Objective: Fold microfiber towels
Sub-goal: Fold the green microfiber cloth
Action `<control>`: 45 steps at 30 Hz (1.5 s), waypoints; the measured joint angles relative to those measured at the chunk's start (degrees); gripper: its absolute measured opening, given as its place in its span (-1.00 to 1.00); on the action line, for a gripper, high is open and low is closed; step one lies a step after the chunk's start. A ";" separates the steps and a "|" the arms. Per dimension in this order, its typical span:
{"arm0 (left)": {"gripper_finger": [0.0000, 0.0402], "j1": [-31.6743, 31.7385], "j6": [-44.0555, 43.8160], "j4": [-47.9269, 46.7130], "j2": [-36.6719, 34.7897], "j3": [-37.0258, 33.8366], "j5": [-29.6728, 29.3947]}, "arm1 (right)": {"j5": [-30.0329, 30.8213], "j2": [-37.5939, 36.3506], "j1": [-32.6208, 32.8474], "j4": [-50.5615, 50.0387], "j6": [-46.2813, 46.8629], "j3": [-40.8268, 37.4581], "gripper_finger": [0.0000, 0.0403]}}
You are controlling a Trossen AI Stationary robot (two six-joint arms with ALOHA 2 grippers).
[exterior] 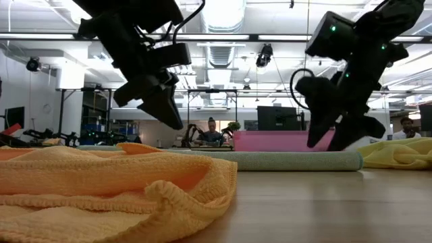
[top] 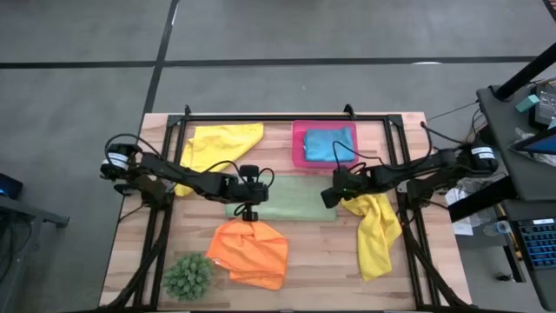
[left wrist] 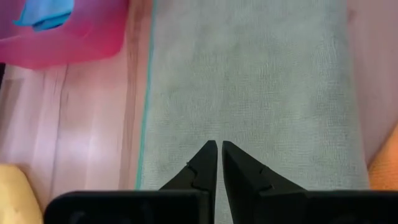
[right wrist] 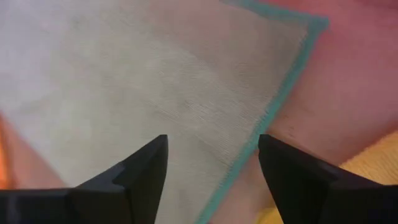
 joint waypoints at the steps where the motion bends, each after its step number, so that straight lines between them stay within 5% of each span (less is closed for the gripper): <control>1: -0.95 0.00 -0.11 0.44 0.00 -0.47 0.02 | 0.05 0.43 -0.09 -0.36 0.00 0.00 0.22; 11: -0.95 0.22 -0.31 5.73 0.00 -1.56 -0.13 | 1.70 3.42 -0.09 -0.24 -0.20 0.04 0.19; 24: -0.95 0.15 -0.81 5.93 0.00 -1.72 -0.18 | 1.70 10.06 -0.07 16.20 -1.76 0.12 0.11; 29: -0.95 0.15 -0.81 6.56 0.00 -1.72 -0.20 | 1.87 11.42 -0.09 19.28 -2.16 0.09 -0.15; 36: -0.95 0.15 -1.37 1.07 0.00 -1.72 -0.20 | 2.44 10.62 -0.04 18.74 -6.36 -0.02 -0.89; 45: -0.95 0.15 -5.96 -1.52 0.00 -5.32 1.71 | 2.80 3.06 -0.02 9.14 -7.12 -0.02 -0.95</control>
